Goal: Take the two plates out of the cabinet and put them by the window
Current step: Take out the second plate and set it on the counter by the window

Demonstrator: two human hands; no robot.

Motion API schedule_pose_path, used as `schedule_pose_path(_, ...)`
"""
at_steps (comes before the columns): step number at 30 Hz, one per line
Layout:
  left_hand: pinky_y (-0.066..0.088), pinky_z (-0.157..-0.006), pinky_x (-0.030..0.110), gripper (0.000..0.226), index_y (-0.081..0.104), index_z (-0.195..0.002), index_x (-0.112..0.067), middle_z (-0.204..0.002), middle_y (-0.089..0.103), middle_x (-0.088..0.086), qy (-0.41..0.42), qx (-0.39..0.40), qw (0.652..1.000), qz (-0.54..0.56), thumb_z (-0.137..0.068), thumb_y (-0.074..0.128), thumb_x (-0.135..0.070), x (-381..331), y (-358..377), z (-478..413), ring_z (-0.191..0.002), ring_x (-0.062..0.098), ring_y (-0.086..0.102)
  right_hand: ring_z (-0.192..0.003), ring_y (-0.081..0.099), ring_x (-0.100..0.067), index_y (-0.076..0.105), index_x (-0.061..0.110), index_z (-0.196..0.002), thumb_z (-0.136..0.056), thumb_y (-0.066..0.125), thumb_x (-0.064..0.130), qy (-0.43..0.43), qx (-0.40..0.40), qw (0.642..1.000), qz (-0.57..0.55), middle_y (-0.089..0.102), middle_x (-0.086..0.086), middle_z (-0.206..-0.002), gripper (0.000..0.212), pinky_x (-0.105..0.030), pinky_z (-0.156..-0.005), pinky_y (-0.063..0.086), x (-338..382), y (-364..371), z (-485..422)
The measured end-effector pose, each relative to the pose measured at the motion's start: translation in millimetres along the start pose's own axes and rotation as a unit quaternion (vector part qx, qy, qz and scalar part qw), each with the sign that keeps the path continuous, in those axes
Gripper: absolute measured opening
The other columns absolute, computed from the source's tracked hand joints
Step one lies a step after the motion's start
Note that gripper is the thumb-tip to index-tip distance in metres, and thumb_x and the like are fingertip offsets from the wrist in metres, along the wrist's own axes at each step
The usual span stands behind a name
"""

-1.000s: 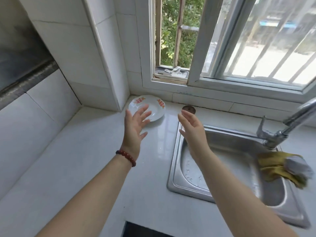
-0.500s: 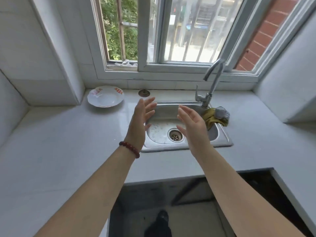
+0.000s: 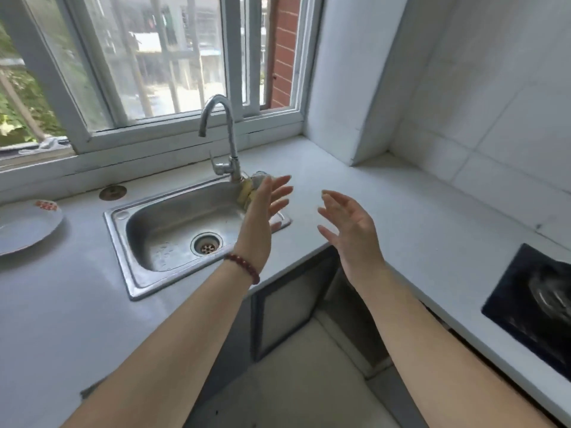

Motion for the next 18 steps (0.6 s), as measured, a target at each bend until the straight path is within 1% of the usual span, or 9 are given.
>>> schedule_pose_path(2, 0.036, -0.098, 0.043, 0.049, 0.059, -0.114, -0.027, -0.125, 0.059, -0.002, -0.011, 0.03, 0.999, -0.002, -0.086, 0.032, -0.057, 10.3, 38.9, -0.4, -0.116, 0.014, 0.052, -0.111, 0.06, -0.008, 0.065, 0.035, -0.101, -0.083, 0.064, 0.044, -0.009, -0.033, 0.999, 0.0, 0.064, 0.016, -0.115, 0.02, -0.02, -0.079, 0.051, 6.5, -38.8, 5.2)
schedule_pose_path(4, 0.033, -0.103, 0.044, 0.046, 0.057, -0.115, -0.027, -0.128, 0.057, -0.001, -0.021, 0.053, 0.998, -0.008, -0.09, 0.027, -0.051, 20.4, 76.5, 1.4, -0.119, 0.015, 0.05, -0.111, 0.06, -0.007, 0.065, 0.035, -0.101, -0.084, 0.063, 0.043, -0.012, -0.063, 0.998, -0.003, 0.064, 0.017, -0.113, 0.018, -0.02, -0.079, 0.052, 10.7, -77.8, 11.2)
schedule_pose_path(8, 0.034, -0.103, 0.043, 0.044, 0.056, -0.116, -0.025, -0.129, 0.057, 0.0, -0.032, 0.082, 0.996, -0.014, -0.095, 0.023, -0.044, 41.9, 143.0, 12.8, -0.118, 0.015, 0.052, -0.109, 0.061, -0.007, 0.065, 0.033, -0.1, -0.086, 0.062, 0.039, 0.0, -0.109, 0.994, -0.023, 0.065, 0.016, -0.111, 0.016, -0.023, -0.083, 0.051, 11.8, -148.2, 24.2)
schedule_pose_path(12, 0.032, -0.105, 0.046, 0.045, 0.055, -0.118, -0.022, -0.131, 0.056, 0.003, -0.055, 0.095, 0.993, -0.041, -0.096, 0.021, -0.042, 68.5, 193.5, 22.9, -0.12, 0.018, 0.051, -0.112, 0.059, -0.009, 0.064, 0.032, -0.102, -0.087, 0.062, 0.039, 0.016, -0.136, 0.99, -0.04, 0.063, 0.014, -0.114, 0.017, -0.027, -0.088, 0.05, 2.4, -205.1, 35.7)
schedule_pose_path(15, 0.033, -0.104, 0.047, 0.044, 0.057, -0.114, -0.025, -0.128, 0.058, 0.001, -0.078, 0.098, 0.991, -0.048, -0.095, 0.023, -0.045, 86.8, 221.3, 29.9, -0.117, 0.017, 0.052, -0.113, 0.058, -0.008, 0.063, 0.029, -0.104, -0.086, 0.062, 0.041, 0.033, -0.151, 0.986, -0.058, 0.062, 0.012, -0.117, 0.021, -0.025, -0.085, 0.051, -8.0, -240.4, 42.5)
schedule_pose_path(18, 0.033, -0.105, 0.047, 0.043, 0.058, -0.112, -0.025, -0.127, 0.058, 0.001, -0.089, 0.1, 0.989, -0.062, -0.095, 0.024, -0.045, 103.4, 244.5, 34.0, -0.116, 0.017, 0.053, -0.113, 0.059, -0.008, 0.063, 0.026, -0.106, -0.086, 0.062, 0.041, 0.04, -0.169, 0.982, -0.07, 0.063, 0.011, -0.119, 0.025, -0.022, -0.08, 0.052, -17.0, -270.9, 46.5)
Point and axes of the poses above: each hand's wrist, its own z-axis away from the middle knuckle, its own y-axis out of the palm, x = y × z, the point moved 8 cm from there along -z, towards the middle knuckle
